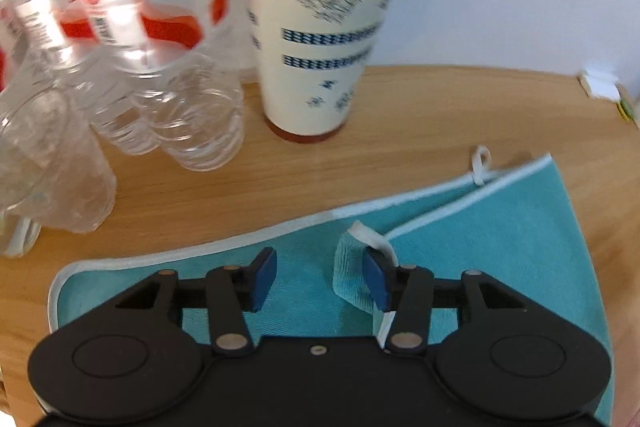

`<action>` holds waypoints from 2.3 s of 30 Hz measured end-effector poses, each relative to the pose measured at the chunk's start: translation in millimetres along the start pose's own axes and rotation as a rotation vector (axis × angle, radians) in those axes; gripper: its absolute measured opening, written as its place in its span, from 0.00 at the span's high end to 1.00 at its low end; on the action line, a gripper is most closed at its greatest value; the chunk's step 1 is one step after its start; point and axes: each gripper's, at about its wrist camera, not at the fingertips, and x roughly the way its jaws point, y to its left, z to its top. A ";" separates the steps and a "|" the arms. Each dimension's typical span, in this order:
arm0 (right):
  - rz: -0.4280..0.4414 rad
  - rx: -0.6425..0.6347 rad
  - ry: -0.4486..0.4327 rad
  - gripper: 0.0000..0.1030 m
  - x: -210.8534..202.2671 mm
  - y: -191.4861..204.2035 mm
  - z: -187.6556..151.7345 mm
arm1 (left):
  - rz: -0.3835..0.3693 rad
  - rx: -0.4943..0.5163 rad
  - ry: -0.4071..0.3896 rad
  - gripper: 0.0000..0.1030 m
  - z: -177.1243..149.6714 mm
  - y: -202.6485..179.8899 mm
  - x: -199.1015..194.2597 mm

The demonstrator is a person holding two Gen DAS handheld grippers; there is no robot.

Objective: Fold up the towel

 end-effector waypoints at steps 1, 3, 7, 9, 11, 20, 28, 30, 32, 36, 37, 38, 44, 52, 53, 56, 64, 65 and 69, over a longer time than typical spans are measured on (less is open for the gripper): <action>0.028 -0.021 -0.009 0.59 15.0 -3.8 19.7 | 0.000 -0.017 0.003 0.53 0.5 0.9 -0.4; 0.077 -0.036 -0.002 0.59 40.8 -7.9 46.6 | 0.009 -0.037 0.005 0.53 1.3 1.6 -0.8; 0.104 -0.080 0.061 0.59 84.5 -4.4 78.6 | 0.039 -0.076 0.015 0.53 1.8 0.5 1.9; 0.084 -0.118 0.086 0.59 102.2 1.5 85.2 | 0.057 -0.083 0.013 0.53 0.2 -2.2 1.9; 0.093 -0.124 0.096 0.59 109.1 3.7 88.2 | 0.079 -0.075 0.015 0.53 -0.6 -5.9 2.6; 0.152 -0.101 0.138 0.90 126.9 7.5 96.1 | 0.136 0.006 -0.003 0.72 2.0 -27.2 7.5; 0.111 -0.045 0.068 0.93 103.4 -5.1 94.8 | 0.155 0.012 -0.068 0.95 0.4 -30.0 0.5; 0.107 -0.012 0.046 0.93 99.2 -8.3 93.3 | 0.162 0.004 -0.087 0.95 0.1 -28.2 -1.0; 0.082 -0.002 0.025 0.95 96.7 -9.7 91.9 | 0.181 -0.003 -0.111 0.95 0.6 -26.5 -1.4; -0.006 -0.059 0.039 0.90 99.8 -9.7 89.4 | 0.198 -0.008 -0.088 0.95 -0.5 -21.4 5.4; 0.017 -0.074 0.033 0.89 97.5 -8.9 89.8 | 0.191 -0.013 -0.089 0.95 -1.3 -19.9 3.5; 0.051 -0.123 0.031 0.87 93.8 -4.4 91.5 | 0.181 -0.014 -0.084 0.95 -1.6 -18.7 1.8; 0.088 -0.518 0.020 0.58 84.2 35.3 99.7 | 0.109 0.002 -0.033 0.74 2.7 -10.7 -1.3; 0.102 -0.700 0.145 0.68 121.5 53.7 98.0 | 0.069 0.065 0.033 0.66 12.9 -17.2 16.6; 0.106 -0.703 0.148 0.77 123.5 54.4 97.2 | 0.072 0.063 0.036 0.66 13.4 -17.6 19.0; 0.131 -0.689 0.162 0.89 121.8 56.2 96.0 | 0.054 0.061 0.037 0.92 11.6 -19.4 24.2; 0.147 -0.561 0.059 0.90 97.3 51.4 91.7 | 0.187 0.063 -0.072 0.99 5.1 -21.9 15.6; 0.144 -0.554 0.042 0.90 91.9 50.7 89.9 | 0.208 0.055 -0.085 0.99 4.5 -20.1 12.8; 0.104 -0.522 0.002 0.88 86.7 48.3 81.3 | 0.204 0.035 -0.086 0.99 2.3 -13.6 8.5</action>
